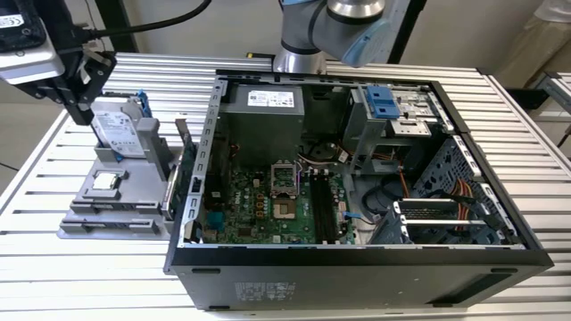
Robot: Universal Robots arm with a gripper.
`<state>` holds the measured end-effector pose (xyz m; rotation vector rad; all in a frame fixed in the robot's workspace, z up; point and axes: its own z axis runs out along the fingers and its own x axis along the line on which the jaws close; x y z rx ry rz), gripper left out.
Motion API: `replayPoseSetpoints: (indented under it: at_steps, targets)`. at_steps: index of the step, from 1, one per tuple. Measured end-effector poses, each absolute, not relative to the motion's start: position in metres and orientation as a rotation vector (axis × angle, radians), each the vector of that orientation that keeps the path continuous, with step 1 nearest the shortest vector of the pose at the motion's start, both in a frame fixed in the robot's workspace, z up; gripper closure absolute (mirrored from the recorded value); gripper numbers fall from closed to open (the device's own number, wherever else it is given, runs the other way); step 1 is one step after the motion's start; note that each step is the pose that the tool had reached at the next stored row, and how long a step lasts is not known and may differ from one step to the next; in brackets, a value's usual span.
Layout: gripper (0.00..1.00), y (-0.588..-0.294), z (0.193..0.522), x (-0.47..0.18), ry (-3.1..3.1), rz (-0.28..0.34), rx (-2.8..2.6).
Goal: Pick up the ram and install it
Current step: 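Reach for the ram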
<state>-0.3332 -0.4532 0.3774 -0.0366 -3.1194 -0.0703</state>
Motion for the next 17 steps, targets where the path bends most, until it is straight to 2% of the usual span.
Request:
replayPoseSetpoints:
  at_steps: [17]
  targets:
    - [1.00, -0.472, 0.376, -0.333, -3.119, -0.070, -0.037]
